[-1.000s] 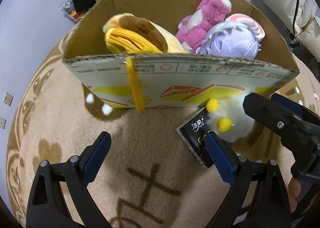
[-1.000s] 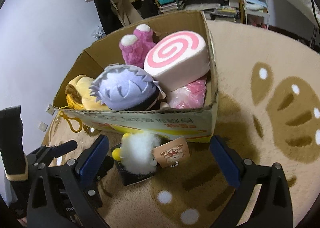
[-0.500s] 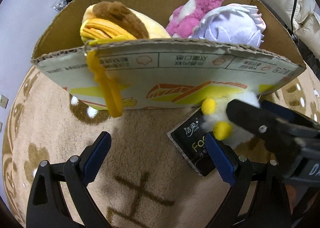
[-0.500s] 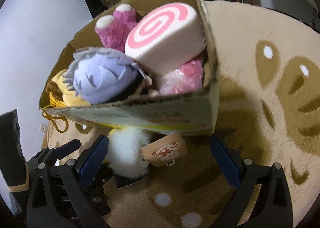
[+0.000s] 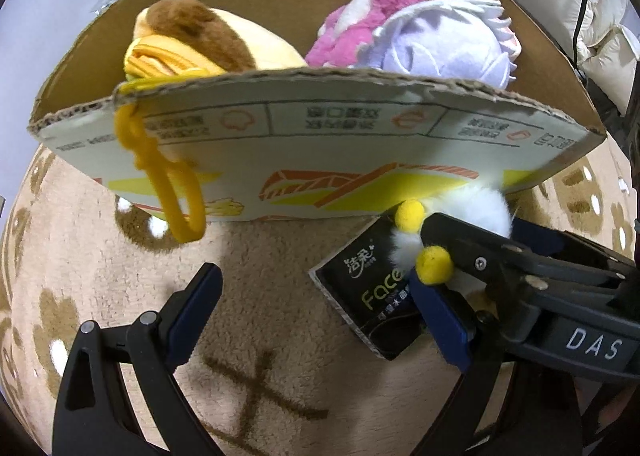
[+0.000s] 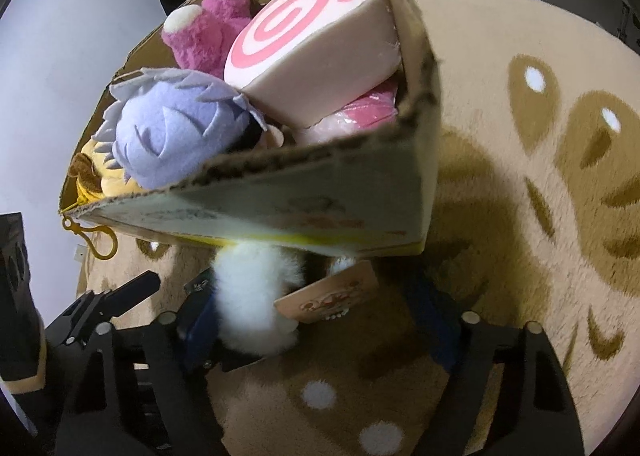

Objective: Organize soft objects
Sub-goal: 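Grasp the black Face tissue pack with the left gripper while the right grasps the white chick plush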

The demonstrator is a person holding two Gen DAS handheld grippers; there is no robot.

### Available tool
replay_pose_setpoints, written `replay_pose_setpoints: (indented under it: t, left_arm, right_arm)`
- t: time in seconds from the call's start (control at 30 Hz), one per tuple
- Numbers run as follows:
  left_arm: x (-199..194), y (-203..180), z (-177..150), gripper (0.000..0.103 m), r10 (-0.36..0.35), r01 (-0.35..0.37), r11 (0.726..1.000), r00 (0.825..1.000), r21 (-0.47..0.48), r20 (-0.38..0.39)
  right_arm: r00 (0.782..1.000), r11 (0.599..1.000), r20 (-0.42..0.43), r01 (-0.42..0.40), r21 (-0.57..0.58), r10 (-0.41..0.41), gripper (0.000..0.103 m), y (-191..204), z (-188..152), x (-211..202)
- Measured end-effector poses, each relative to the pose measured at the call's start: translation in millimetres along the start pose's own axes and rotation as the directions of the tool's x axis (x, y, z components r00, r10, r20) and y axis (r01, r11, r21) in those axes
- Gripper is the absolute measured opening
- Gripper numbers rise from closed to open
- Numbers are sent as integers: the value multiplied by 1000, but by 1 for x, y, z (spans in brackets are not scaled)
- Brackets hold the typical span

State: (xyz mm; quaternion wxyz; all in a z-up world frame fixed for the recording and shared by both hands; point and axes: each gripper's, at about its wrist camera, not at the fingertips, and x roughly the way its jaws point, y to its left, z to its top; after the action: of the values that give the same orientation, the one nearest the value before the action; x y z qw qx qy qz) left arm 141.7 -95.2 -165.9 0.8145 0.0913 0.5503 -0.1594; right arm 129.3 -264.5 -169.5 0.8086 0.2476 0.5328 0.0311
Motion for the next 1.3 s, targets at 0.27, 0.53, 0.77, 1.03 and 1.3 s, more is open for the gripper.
replay_pose_setpoints:
  t: [0.27,0.53,0.77,1.03,1.3]
  left_arm:
    - [8,-7,7,94,-15,15,1000,1000,-8,-13]
    - [14,-7,17,94,-20,20,1000,999,3,-32]
    - [19,-17,20,94,-4,4,1000,999,8,-35]
    - [26,-27,27,94,19,-18,999,999,28,-49]
    - [31,-32,23,94,44,-40,998,996,53,-83]
  right_arm:
    - [997,997,-14,-80,12,80,41,2,-4,-6]
    - [997,997,-3,-79,22,79,36,2,-3,-13]
    - [998,998,19,-57,21,57,31,-1,-4,-23]
    - [998,997,2,-65,29,65,31,-6,0,-23]
    - [998,998,-6,-58,18,58,31,-21,2,-21]
